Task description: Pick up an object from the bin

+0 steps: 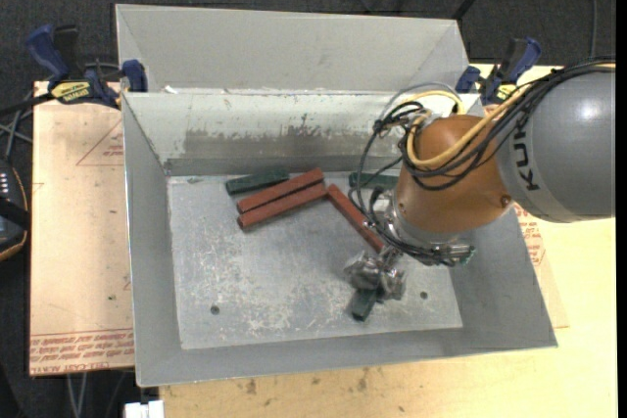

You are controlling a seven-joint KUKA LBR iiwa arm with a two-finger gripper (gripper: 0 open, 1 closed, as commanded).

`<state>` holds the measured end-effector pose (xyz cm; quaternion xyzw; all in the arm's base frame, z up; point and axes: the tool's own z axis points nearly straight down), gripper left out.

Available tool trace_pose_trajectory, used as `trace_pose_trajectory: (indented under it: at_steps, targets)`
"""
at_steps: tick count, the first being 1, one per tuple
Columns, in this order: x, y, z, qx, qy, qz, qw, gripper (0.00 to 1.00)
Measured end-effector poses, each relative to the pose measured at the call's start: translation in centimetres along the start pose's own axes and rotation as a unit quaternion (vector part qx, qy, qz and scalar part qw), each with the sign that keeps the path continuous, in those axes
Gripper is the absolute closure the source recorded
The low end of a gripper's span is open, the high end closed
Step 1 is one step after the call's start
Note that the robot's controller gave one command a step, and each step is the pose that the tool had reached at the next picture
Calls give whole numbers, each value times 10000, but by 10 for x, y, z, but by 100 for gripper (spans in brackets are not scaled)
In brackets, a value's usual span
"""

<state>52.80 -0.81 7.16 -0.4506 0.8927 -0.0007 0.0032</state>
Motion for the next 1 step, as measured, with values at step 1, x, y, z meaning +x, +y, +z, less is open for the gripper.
trace_pose_trajectory:
  at_steps: [1]
  targets:
    - [23, 25, -141, -17, 11, 48, 10000, 100]
